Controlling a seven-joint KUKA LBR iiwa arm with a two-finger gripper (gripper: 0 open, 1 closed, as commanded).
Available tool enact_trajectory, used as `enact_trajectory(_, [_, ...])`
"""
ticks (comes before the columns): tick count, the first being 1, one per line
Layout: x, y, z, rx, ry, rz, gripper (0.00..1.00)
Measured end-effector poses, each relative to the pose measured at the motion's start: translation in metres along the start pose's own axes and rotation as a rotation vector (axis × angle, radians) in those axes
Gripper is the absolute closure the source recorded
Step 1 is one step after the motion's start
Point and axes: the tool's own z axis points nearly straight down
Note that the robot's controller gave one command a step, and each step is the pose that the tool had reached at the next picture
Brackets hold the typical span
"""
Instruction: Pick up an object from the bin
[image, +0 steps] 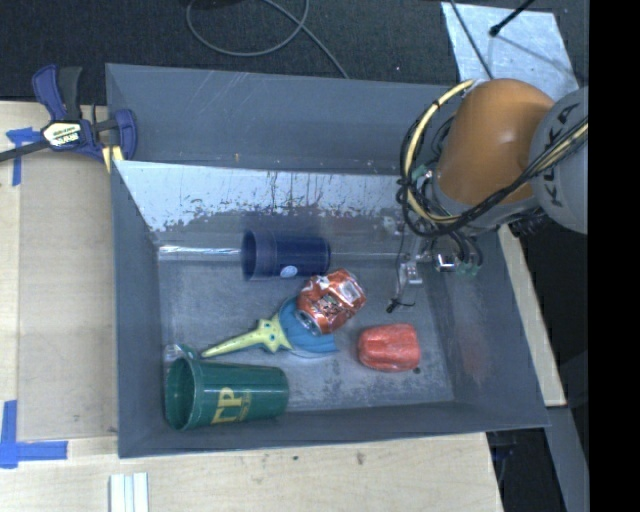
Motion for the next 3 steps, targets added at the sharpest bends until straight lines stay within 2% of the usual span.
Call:
enact_trajectory(1, [0.000,0.000,0.000,0.000,0.000,0.000,0.00])
enact_trajectory(2, [0.011,-0.006,0.013,0.001,-0.009,-0.041,0.00])
enact_trajectory(3, [0.025,-0.059,0.064,-0.001,-0.005,-0.163,0.00])
